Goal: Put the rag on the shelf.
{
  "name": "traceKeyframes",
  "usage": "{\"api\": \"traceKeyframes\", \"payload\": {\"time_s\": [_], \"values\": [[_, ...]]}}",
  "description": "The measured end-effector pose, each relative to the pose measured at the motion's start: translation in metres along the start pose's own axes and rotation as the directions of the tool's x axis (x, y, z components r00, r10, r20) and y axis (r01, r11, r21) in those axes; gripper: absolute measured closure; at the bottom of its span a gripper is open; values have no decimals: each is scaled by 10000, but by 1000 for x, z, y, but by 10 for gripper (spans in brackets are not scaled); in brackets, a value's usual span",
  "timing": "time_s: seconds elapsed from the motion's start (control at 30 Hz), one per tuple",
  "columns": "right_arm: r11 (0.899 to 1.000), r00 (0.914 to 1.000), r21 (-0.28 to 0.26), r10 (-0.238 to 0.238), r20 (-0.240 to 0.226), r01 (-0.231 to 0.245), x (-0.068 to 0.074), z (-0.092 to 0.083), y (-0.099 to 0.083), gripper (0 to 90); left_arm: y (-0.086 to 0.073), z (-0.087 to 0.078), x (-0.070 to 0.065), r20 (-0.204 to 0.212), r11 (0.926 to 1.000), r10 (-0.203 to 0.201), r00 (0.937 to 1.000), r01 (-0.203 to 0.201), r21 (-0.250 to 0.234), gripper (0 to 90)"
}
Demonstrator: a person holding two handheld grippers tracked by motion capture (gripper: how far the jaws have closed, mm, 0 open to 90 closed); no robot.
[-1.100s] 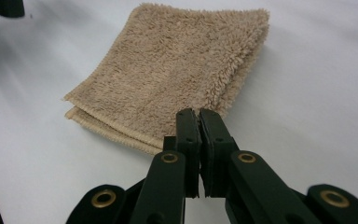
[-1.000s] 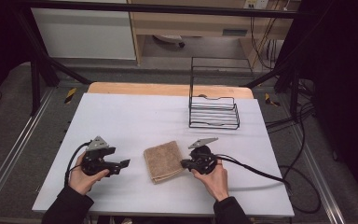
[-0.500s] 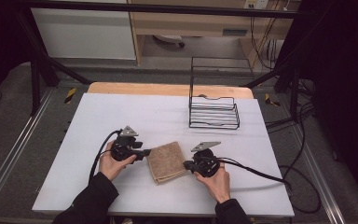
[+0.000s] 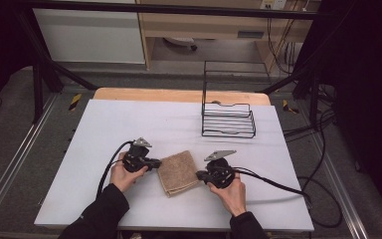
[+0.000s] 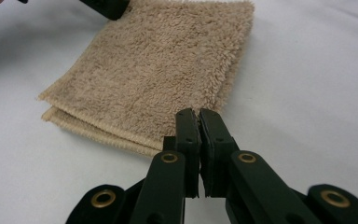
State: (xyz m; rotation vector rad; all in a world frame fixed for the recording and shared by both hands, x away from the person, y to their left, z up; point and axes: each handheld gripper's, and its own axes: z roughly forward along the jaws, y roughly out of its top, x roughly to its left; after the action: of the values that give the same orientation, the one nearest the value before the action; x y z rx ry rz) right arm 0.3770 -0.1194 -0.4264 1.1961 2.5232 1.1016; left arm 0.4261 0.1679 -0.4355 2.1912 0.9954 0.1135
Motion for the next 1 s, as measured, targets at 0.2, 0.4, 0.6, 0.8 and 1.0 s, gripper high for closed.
{"api": "traceKeyframes", "payload": {"time_s": [0.2,0.4,0.6,0.8,1.0], "values": [[10000,9997,-35,-74,253,75,-6,-5,6,876,-6,-12,-15,215,10000,-34,9998,36,-87,853],[9996,9982,-68,-269,541,273,-18,0,16,878,-17,-21,-36,187,9990,-201,9996,208,-386,853],[9958,9941,-434,-767,765,802,-21,12,21,879,-24,-22,-51,-22,9975,-362,9993,360,-601,854],[9919,9907,-504,-1121,775,1162,-24,22,20,878,-32,-21,-60,-208,9968,-493,9986,479,-645,853],[9912,9892,-494,-1184,869,1230,-25,31,17,871,-35,-17,-58,-492,9979,-350,9982,323,-555,830]]}}
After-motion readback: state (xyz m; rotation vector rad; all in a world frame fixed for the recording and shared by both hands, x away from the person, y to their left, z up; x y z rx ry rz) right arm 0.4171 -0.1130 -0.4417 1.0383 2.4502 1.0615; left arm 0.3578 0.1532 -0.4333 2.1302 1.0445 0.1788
